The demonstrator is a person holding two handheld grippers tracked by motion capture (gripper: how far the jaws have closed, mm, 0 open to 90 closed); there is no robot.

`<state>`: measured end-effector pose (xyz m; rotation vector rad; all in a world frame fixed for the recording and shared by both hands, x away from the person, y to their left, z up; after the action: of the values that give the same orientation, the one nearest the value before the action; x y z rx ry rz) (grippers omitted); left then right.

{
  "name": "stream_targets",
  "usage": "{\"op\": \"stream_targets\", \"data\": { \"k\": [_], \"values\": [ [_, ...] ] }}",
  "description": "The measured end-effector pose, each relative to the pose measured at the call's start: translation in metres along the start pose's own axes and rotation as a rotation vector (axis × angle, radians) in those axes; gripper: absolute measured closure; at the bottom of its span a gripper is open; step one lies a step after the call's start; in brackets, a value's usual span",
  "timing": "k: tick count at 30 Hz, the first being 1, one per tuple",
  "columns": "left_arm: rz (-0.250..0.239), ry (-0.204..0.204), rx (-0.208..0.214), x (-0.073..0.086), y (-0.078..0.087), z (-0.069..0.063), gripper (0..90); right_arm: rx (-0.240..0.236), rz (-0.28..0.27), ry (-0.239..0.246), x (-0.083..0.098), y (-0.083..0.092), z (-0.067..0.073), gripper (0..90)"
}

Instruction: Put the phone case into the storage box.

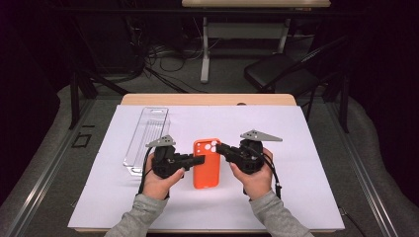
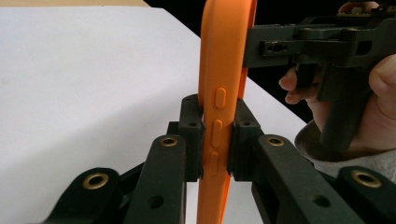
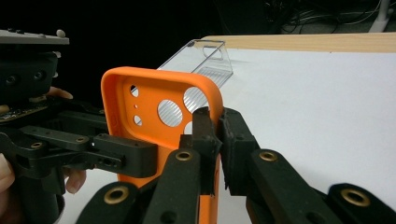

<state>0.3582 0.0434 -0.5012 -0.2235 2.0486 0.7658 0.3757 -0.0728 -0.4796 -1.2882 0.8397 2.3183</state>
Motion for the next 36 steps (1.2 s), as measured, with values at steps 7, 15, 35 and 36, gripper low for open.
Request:
{"op": "stream_targets", "data": {
  "k": [7,15,35,36],
  "values": [
    [-0.011,-0.003,-0.015,-0.002,0.0,0.002,68.1,0.029,0.006,0.031,0.001,-0.001,0.0,85.4],
    [-0.018,-0.034,-0.054,-0.004,0.002,0.005,58.2,0.086,0.01,0.071,0.001,0.0,-0.006,85.4],
    [-0.004,-0.123,-0.145,-0.011,0.011,0.01,46.5,0.171,0.022,0.143,-0.001,0.005,-0.012,85.3],
    [-0.004,-0.131,-0.157,-0.012,0.012,0.011,45.7,0.173,0.026,0.144,-0.001,0.005,-0.012,85.3]
  ]
}}
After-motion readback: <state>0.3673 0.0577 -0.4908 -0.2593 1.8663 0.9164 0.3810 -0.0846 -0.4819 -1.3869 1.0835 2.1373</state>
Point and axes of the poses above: each handheld gripper's, and its own axes: y roughly backward along the jaws, x roughly out of its underside, z roughly to its left, the point moved 9 cm from there along -y, roughly forward along the jaws, and after that the axes turned 7 degrees about -x, right-handed, at the moved point
